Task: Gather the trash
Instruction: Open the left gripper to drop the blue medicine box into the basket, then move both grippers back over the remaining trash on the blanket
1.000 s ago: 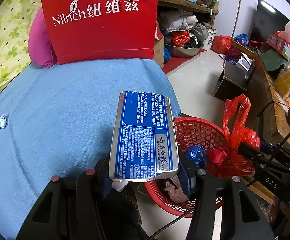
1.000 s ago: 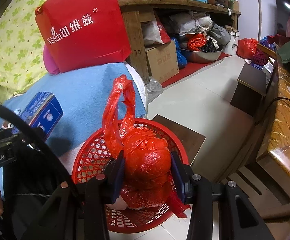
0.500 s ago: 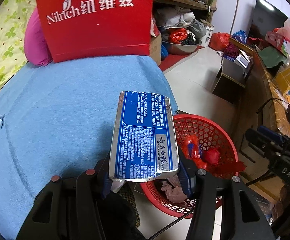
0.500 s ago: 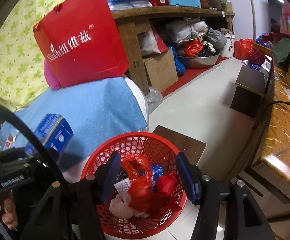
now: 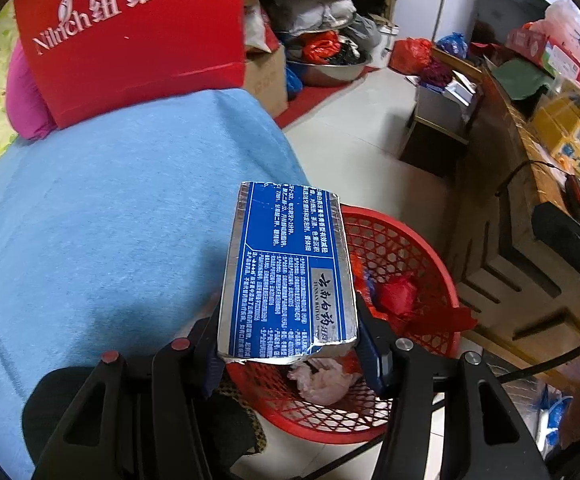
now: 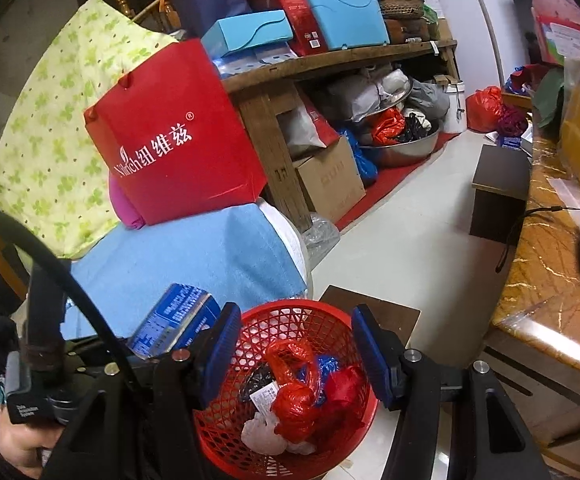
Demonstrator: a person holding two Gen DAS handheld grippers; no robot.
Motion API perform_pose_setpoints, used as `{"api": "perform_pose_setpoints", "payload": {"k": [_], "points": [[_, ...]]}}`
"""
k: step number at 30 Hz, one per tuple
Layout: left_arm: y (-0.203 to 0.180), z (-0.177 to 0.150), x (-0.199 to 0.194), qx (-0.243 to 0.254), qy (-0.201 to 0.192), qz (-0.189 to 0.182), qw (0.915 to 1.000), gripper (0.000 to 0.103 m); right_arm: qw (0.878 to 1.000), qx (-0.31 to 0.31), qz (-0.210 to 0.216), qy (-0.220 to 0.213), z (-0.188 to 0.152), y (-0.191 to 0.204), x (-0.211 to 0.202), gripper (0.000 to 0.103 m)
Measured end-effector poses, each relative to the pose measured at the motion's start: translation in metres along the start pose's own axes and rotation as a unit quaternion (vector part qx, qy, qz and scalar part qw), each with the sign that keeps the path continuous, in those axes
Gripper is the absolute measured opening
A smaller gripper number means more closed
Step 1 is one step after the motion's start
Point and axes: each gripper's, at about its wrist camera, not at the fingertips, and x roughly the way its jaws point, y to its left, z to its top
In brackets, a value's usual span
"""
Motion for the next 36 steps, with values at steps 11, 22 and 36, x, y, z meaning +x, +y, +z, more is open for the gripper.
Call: {"api": "perform_pose_setpoints", "payload": {"k": [11,22,36], "points": [[0.007,-0.002,-0.008,-0.009,-0.003,0.004,1.0,0.073,1.0,-0.009,0.006,0.011,-0.001,0.009,0.005,0.062],[0.058,-0.016,-0.035,-0.06,-0.025,0.02,0.9977,0.073,0.998,-0.046,0.024,0.019,0.006,0.05,0.013,0.062],[0.206,-0.104,-0.104,-0.208,-0.087,0.08,0.971,0.074,0.976,-0.174,0.124,0.025,0.016,0.208,0.033,0.062]]}}
